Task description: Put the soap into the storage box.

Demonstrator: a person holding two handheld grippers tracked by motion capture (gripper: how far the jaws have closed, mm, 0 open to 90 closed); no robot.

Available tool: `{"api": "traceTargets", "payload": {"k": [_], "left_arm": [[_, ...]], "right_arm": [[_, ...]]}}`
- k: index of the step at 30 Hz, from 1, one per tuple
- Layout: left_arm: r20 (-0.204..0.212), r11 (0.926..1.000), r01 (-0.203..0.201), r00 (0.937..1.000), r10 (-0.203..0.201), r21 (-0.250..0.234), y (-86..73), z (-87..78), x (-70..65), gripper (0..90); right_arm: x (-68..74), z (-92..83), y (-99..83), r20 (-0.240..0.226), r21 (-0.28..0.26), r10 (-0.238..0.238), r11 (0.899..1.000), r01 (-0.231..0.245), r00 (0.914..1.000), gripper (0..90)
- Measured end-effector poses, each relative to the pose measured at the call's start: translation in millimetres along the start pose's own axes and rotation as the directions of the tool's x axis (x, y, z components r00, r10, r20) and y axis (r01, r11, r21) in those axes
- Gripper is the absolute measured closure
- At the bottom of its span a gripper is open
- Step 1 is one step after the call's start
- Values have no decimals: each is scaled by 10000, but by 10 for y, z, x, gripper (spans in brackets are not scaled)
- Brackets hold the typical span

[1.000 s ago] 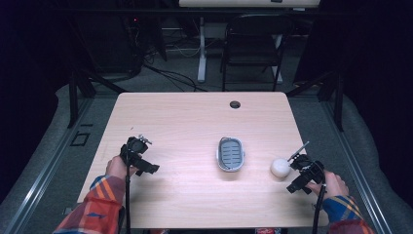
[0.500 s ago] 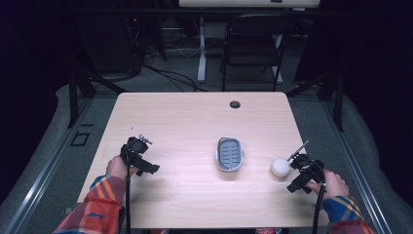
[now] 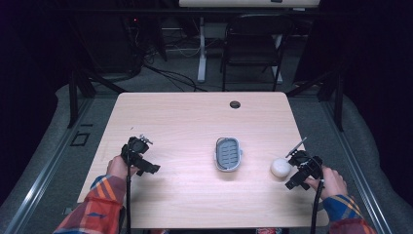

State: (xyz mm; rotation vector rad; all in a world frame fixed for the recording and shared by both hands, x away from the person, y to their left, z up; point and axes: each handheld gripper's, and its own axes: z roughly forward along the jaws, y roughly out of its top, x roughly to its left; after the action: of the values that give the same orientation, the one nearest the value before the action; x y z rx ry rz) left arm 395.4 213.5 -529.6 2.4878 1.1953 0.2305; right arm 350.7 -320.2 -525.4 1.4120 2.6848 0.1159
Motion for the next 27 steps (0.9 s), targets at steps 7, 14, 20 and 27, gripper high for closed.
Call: {"api": "traceTargets", "payload": {"k": [7,14,20,27], "left_arm": [[13,10000,-11,10000,11,-12,-1,-4,-3,0],[73,10000,-29,10000,29,14,8,9,-7,0],[77,10000,-36,10000,36,9,10,12,-6,0],[75,10000,-38,10000,37,4,9,9,-4,0]], "right_arm": [[-46,-13,107,-151,-95,183,9998,-184,9997,0],[-81,-18,185,-166,26,171,9999,-171,9997,0],[-113,-50,267,-319,-94,215,9997,-218,9993,0],[-130,-95,362,-422,-245,147,9996,-157,9990,0]]}}
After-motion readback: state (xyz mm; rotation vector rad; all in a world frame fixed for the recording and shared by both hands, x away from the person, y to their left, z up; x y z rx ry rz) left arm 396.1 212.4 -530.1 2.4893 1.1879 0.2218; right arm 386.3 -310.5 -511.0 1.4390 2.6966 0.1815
